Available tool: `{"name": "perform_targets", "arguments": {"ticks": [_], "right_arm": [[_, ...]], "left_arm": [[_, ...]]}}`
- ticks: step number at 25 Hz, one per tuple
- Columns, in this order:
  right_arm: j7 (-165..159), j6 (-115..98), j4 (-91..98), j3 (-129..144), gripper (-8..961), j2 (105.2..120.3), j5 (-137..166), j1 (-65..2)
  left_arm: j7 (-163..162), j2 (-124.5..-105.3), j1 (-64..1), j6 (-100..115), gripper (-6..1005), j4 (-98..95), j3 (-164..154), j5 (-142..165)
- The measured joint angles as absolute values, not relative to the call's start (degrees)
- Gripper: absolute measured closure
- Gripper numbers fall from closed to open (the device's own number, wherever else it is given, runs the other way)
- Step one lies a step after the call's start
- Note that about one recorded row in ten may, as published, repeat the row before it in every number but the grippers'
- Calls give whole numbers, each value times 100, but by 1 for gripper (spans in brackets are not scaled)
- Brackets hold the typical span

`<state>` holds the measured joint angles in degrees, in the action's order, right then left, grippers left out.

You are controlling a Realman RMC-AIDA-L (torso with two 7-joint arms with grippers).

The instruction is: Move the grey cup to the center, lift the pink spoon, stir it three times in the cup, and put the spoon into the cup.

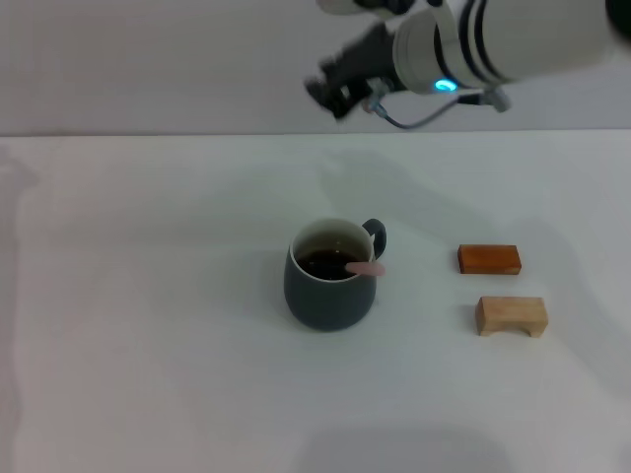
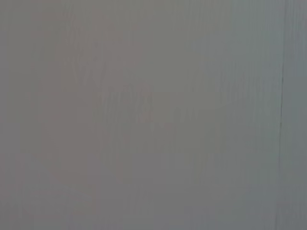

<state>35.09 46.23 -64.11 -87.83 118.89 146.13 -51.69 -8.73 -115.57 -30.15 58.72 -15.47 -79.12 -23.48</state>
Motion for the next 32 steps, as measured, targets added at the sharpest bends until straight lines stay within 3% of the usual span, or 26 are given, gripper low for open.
{"name": "perform_targets", "arguments": {"ticks": [1, 2, 6, 11, 19, 26, 32], "right_arm": [[3561, 3238, -6609, -8207, 729, 11898, 14570, -4644], [3561, 3238, -6609, -8207, 729, 11898, 14570, -4644], [3534, 45, -6696, -7065, 728, 11934, 14437, -3595], [3522, -1770, -6553, -6497, 729, 11933, 13959, -3135], [3524, -2118, -6403, -6508, 729, 11933, 13811, -2872], [3558, -2950, -6588, -7275, 729, 11909, 13356, -1164], [3535, -3594, -6345, -7576, 730, 11913, 13215, -415]], "left_arm": [[-878, -11557, -3014, 5865, 1000, -1547, -7911, -2349], [-878, -11557, -3014, 5865, 1000, -1547, -7911, -2349], [-899, -11566, -3026, 5855, 1000, -1547, -7910, -2347], [-905, -11573, -3046, 5827, 1000, -1547, -7946, -2350], [-906, -11586, -3075, 5818, 1000, -1547, -7955, -2320], [-906, -11612, -3001, 5818, 1000, -1535, -7931, -2296], [-906, -11662, -2898, 5859, 1001, -1532, -7914, -2296]]}}
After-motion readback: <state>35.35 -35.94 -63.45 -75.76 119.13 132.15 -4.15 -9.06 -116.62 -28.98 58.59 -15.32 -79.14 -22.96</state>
